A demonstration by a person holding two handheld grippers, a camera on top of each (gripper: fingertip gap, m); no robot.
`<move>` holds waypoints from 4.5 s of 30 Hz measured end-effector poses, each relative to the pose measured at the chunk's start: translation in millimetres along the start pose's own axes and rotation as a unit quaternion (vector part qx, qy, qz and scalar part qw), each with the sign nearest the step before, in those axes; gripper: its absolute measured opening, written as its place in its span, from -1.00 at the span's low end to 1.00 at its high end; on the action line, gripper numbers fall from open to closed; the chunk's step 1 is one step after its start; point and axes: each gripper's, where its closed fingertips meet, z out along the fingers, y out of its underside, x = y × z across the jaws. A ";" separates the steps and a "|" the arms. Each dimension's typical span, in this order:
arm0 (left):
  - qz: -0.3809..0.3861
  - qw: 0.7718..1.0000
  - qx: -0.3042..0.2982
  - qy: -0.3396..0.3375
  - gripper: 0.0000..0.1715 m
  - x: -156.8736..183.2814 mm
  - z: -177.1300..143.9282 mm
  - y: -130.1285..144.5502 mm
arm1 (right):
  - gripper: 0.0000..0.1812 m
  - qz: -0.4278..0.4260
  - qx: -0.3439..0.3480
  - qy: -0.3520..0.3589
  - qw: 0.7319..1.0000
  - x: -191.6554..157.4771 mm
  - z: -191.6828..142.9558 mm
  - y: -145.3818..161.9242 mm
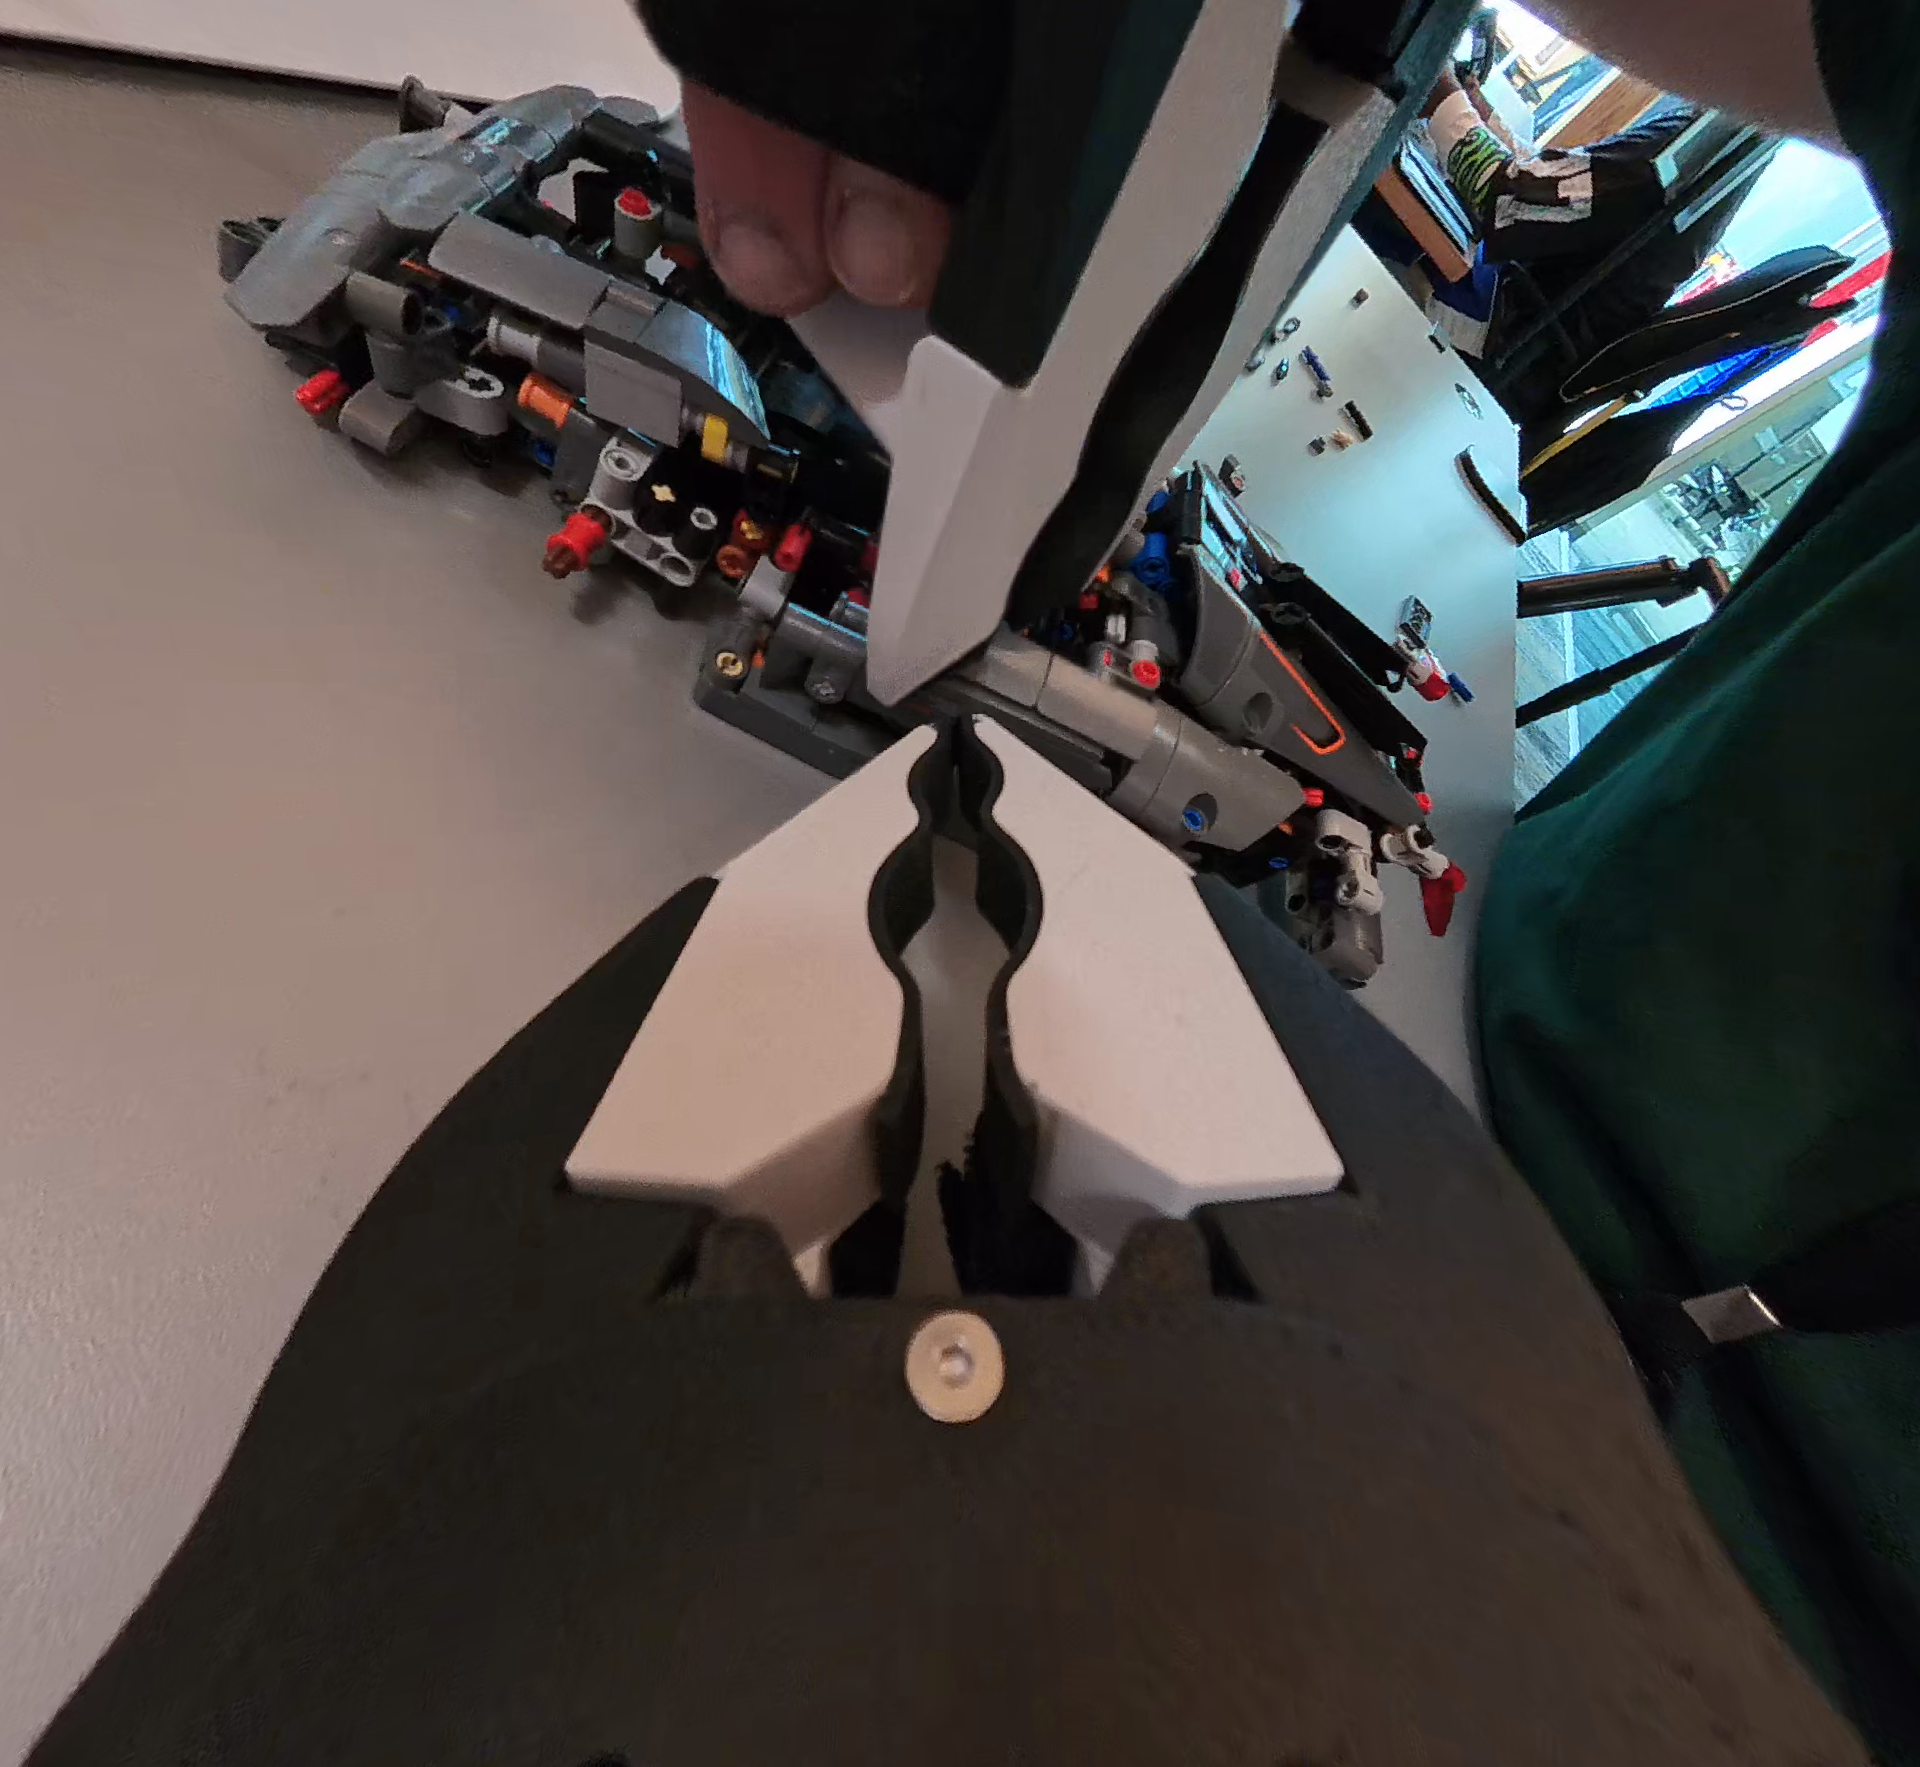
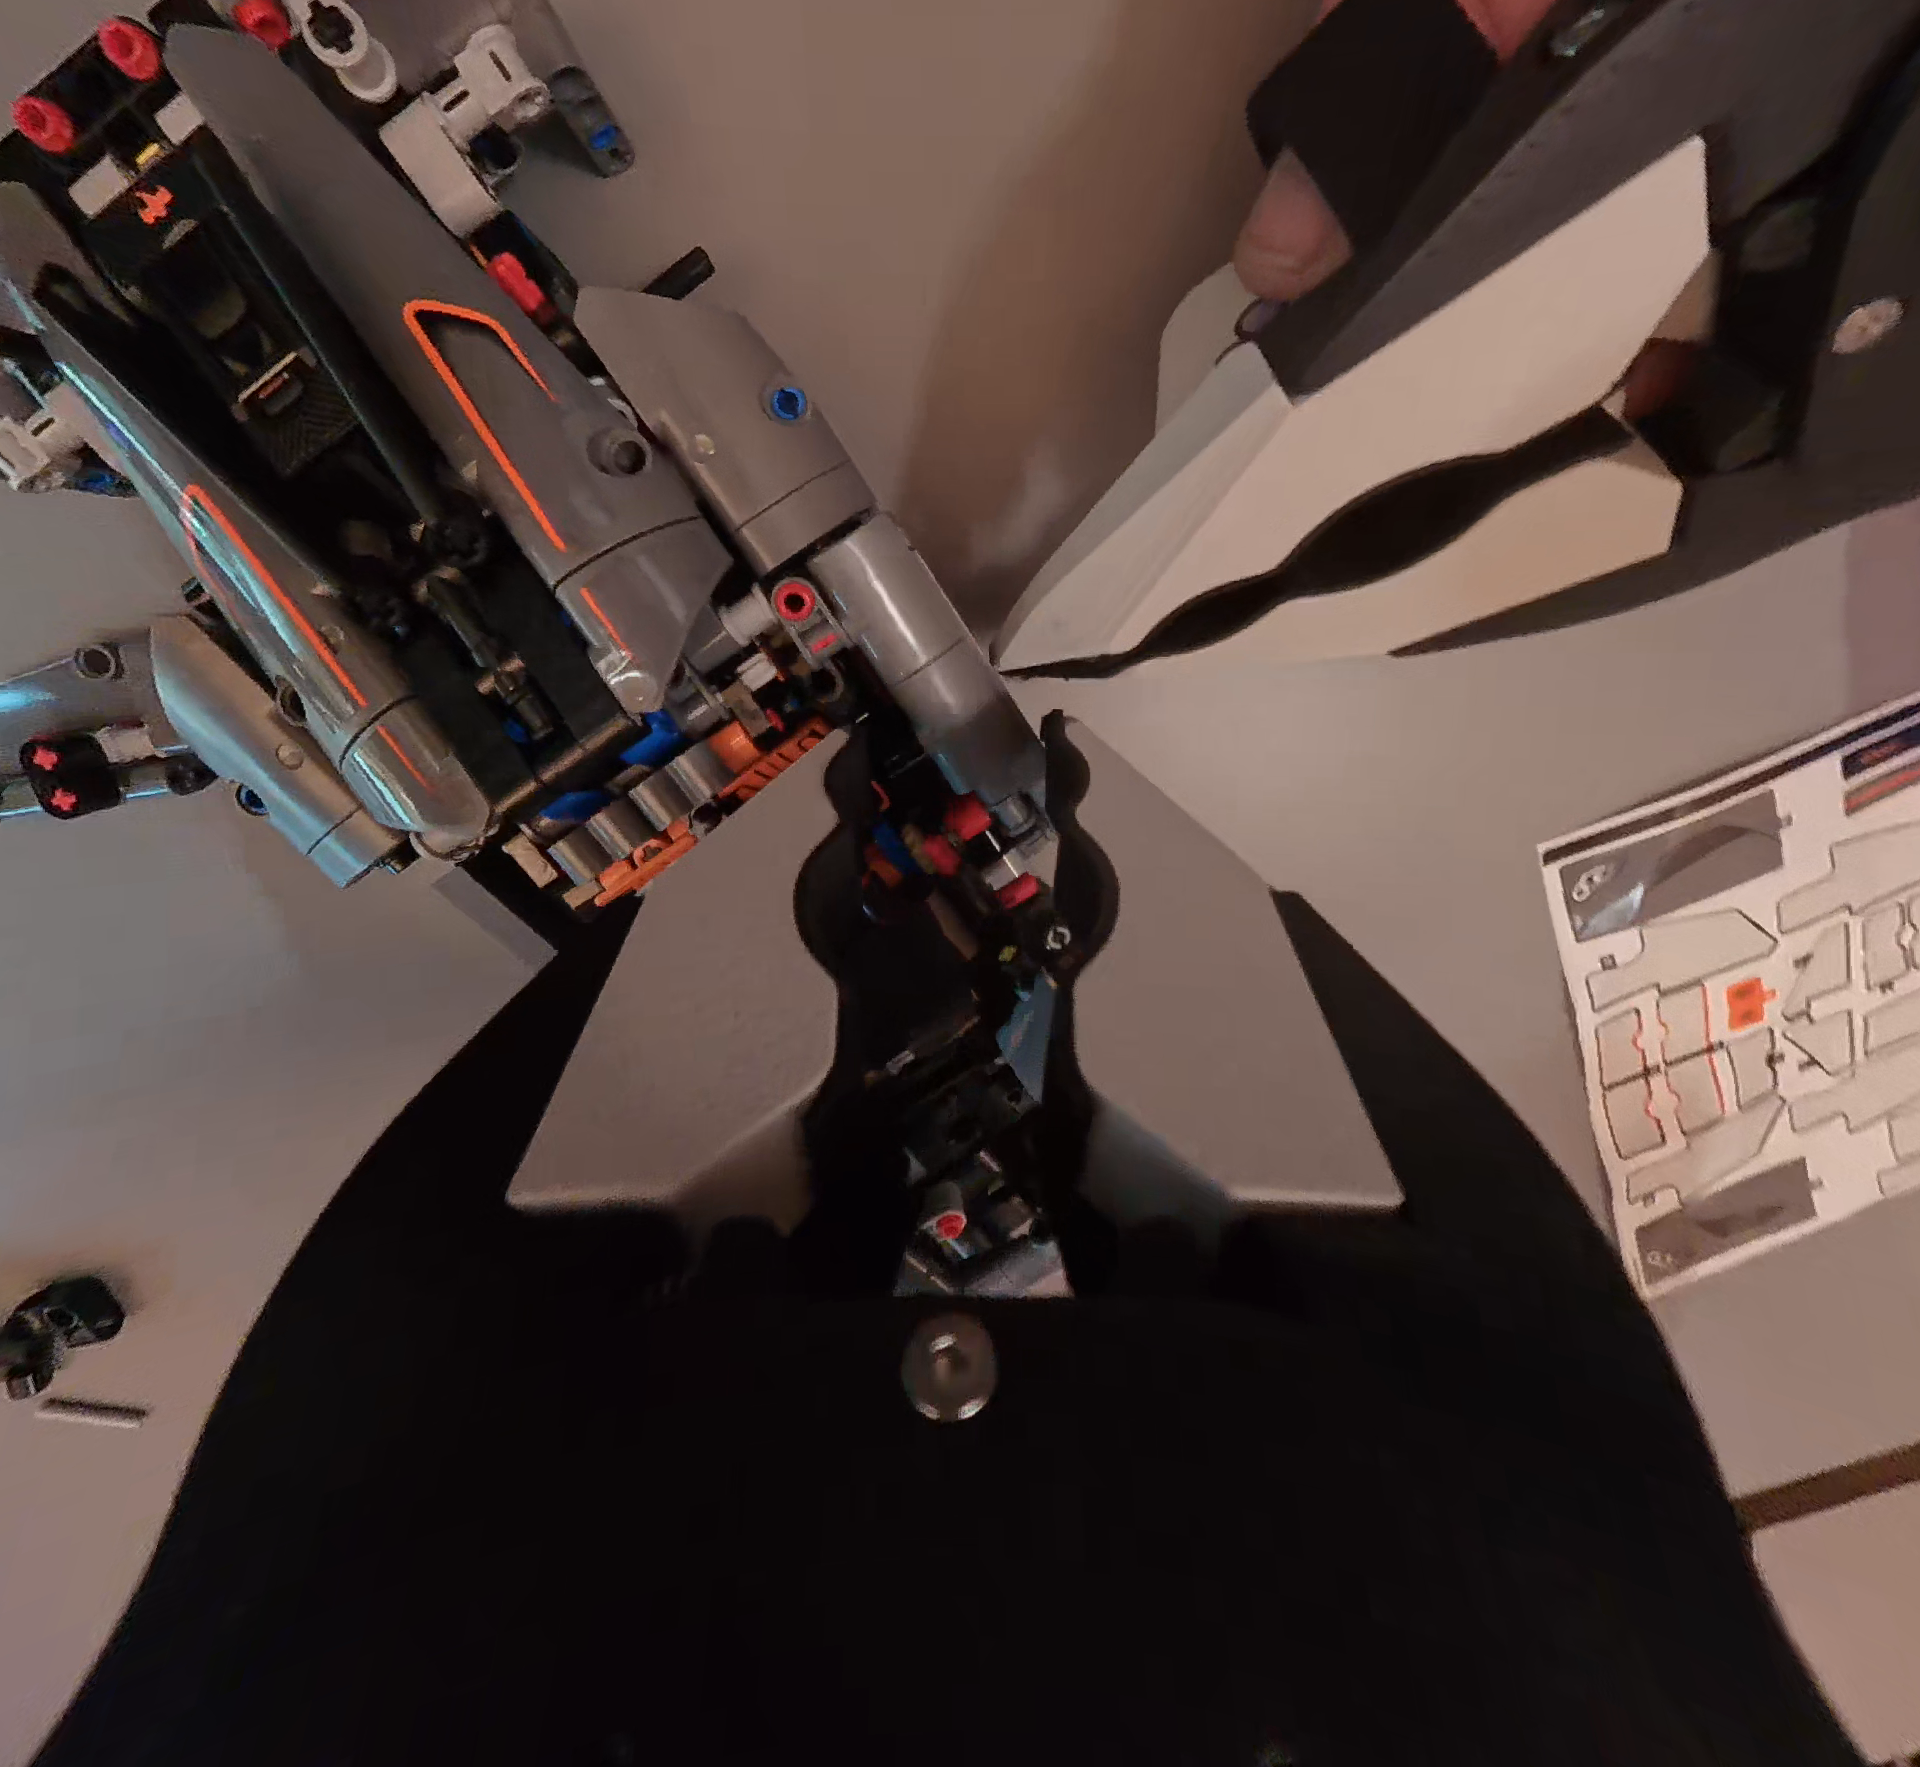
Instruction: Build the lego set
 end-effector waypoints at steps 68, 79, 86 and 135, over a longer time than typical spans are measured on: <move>0.239 0.970 0.006 -0.036 -0.43 152.9 39.2 -11.1 | -0.48 0.539 -0.025 0.053 0.840 -187.2 -23.3 19.1; 0.330 0.920 -0.157 -0.140 -0.69 130.5 86.2 41.7 | -0.86 0.570 0.026 0.105 0.814 -196.0 3.4 14.7; 0.315 0.925 -0.177 -0.117 -0.69 122.4 45.6 58.1 | -0.87 0.570 0.066 0.115 0.811 -196.8 -6.9 2.8; 0.361 0.909 -0.060 -0.199 -0.82 110.1 -1.9 34.9 | -0.67 0.563 0.437 -0.007 0.701 -60.8 -21.7 -91.8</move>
